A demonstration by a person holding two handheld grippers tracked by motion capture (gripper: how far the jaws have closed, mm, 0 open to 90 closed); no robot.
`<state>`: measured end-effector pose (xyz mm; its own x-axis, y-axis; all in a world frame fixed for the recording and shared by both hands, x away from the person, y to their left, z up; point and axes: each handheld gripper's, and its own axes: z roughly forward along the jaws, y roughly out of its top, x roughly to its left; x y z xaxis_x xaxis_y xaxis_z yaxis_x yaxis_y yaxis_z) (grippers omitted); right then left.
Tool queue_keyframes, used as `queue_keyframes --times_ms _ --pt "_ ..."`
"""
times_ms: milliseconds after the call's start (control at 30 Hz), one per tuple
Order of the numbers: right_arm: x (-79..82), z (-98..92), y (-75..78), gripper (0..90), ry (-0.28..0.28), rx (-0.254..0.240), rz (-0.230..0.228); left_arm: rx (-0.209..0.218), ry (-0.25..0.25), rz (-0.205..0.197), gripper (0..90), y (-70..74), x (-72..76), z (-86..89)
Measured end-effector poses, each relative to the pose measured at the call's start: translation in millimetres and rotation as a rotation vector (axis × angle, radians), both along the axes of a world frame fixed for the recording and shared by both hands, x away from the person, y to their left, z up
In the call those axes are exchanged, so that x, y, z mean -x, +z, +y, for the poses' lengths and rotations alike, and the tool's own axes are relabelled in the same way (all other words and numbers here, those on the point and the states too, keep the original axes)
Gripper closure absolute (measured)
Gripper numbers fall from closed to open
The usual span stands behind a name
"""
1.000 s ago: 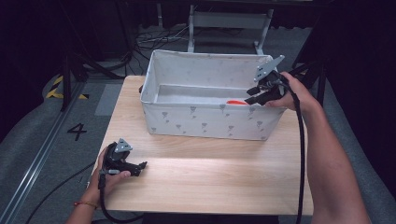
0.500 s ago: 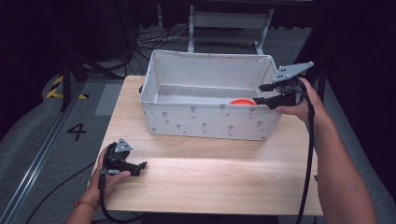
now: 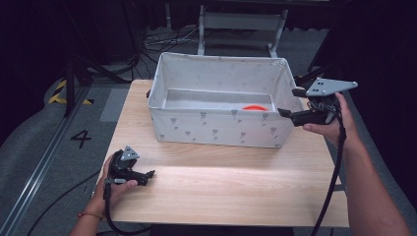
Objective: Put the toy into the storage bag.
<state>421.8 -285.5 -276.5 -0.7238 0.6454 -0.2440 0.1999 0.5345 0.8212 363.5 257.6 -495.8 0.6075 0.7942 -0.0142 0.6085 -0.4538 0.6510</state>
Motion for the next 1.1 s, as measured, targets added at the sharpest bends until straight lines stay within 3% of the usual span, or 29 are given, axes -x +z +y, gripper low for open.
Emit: queue_keyframes --times_ms 167,600,667,900,1100 --pt "12.4 -4.7 -5.9 22.9 -0.044 0.034 -0.029 0.0 -0.002 0.0 0.4 0.0 -0.1 0.1" --pt "43.9 -25.1 -30.1 17.9 -0.109 0.014 -0.095 0.0 0.0 0.0 0.4 0.0 0.0 0.0" --pt "48.7 -28.5 -36.3 16.9 -0.132 0.028 -0.098 -0.001 0.0 -0.001 0.5 0.0 0.0 0.0" --pt "57.9 -34.0 -54.3 16.9 -0.119 0.032 -0.08 0.0 -0.002 0.0 0.4 0.0 -0.1 0.1" --pt "62.2 -34.2 -78.4 16.9 -0.14 0.082 -0.05 -0.001 0.0 0.0 0.4 0.0 0.0 0.0"
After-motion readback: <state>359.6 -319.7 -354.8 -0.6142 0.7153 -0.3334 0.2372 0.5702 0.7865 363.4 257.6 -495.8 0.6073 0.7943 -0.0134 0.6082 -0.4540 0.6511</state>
